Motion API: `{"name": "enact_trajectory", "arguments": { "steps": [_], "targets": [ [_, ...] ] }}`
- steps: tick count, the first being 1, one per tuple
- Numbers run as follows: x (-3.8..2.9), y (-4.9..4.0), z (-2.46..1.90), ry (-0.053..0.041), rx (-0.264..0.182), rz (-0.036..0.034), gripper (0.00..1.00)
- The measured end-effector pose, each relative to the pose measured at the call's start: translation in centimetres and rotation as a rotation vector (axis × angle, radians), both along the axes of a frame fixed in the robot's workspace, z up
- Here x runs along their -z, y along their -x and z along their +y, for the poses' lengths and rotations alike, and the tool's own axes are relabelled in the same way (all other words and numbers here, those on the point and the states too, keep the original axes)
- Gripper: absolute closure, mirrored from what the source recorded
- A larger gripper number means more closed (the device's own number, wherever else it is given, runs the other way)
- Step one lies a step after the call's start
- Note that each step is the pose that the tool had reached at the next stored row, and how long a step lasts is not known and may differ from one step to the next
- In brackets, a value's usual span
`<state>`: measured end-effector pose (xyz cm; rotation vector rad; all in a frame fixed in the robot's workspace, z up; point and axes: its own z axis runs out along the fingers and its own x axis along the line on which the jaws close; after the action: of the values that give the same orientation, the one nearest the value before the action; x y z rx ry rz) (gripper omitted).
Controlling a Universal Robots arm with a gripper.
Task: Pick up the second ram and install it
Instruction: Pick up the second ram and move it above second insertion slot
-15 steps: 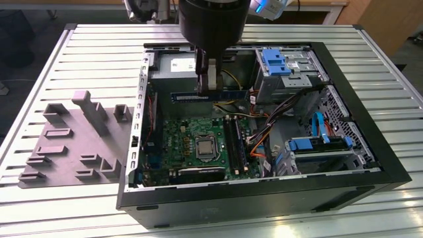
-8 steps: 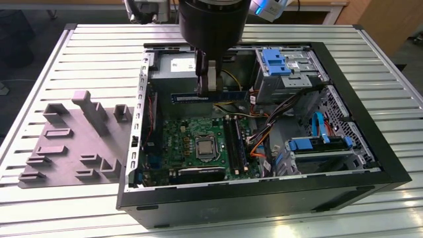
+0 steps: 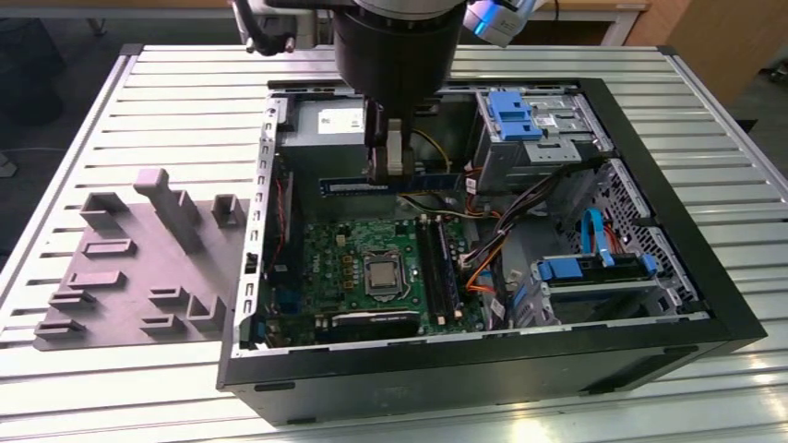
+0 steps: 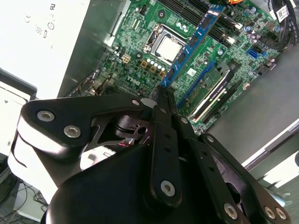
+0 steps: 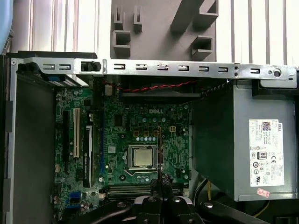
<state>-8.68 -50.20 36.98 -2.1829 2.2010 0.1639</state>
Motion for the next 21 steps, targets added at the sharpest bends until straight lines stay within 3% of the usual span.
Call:
{"name": "enact_trajectory", "arguments": {
  "steps": [21],
  "targets": [
    [1.43, 0.0, 0.0, 0.0001, 0.0, 0.0002, 0.89]
  ]
}}
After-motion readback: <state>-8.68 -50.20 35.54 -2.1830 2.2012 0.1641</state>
